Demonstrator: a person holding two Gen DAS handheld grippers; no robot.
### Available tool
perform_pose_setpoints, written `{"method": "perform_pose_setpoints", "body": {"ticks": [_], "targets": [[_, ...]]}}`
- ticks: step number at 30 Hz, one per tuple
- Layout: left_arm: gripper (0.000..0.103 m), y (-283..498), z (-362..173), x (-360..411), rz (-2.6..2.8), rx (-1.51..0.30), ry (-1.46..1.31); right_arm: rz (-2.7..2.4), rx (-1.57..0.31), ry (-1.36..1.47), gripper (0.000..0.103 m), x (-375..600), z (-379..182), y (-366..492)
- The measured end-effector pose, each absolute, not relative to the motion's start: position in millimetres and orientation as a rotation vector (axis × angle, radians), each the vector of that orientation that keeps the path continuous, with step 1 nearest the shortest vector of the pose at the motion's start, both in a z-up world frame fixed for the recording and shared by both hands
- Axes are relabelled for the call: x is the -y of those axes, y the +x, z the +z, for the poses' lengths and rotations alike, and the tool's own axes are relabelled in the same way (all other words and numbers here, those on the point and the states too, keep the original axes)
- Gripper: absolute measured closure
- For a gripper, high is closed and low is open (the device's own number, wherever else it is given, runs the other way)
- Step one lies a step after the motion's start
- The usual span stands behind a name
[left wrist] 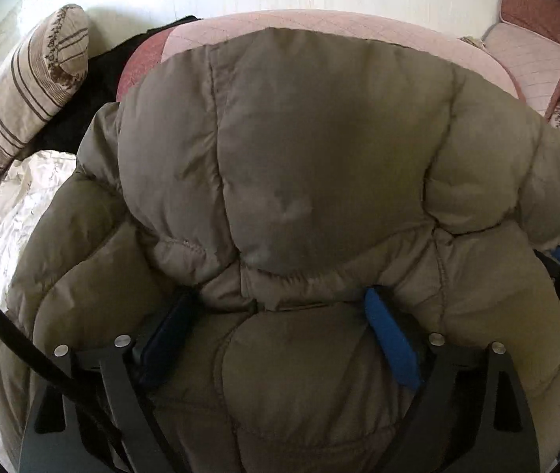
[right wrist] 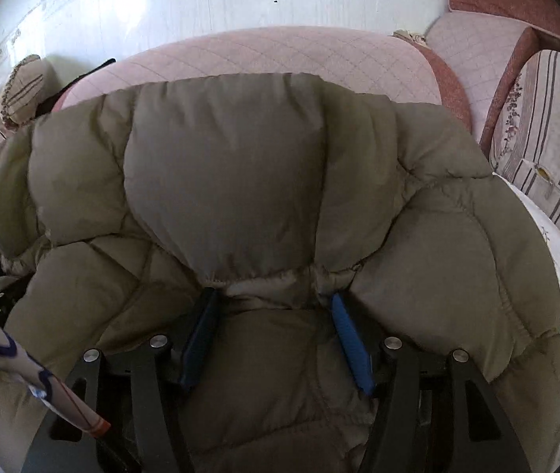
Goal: Fold large clothes
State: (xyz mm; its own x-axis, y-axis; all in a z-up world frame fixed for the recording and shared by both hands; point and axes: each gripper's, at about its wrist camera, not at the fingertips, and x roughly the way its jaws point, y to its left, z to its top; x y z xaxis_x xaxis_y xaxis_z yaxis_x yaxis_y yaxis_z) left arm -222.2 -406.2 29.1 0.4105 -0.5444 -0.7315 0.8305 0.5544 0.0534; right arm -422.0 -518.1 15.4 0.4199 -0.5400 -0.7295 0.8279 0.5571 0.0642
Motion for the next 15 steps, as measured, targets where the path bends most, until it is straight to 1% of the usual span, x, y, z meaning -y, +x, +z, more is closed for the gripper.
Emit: {"method": "perform_pose_setpoints", "body": {"ticks": [3, 5, 6, 9, 12, 15], "targets": [[0.013, -224, 30, 408, -0.873, -0.737, 0.459, -0.902, -0.764, 0.465, 0.040, 520, 18, -415], [0.013, -228, 38, 399, -0.858, -0.737, 0.458, -0.913, -0.800, 0.467, 0.039, 516, 31, -417], [0.014, -230, 44, 389, -0.850, -0.739, 0.448, -0.923, -0.790, 0.494, 0.039, 507, 44, -426], [0.014, -253, 65, 346, -0.875, -0.718, 0.395, -0.857, -0.632, 0.607, 0.036, 473, 73, -467], [0.014, -278, 77, 306, -0.884, -0.700, 0.381, -0.859, -0.587, 0.643, 0.036, 439, 85, -496], [0.014, -297, 80, 277, -0.845, -0.713, 0.396, -0.841, -0.547, 0.719, 0.036, 400, 82, -525]]}}
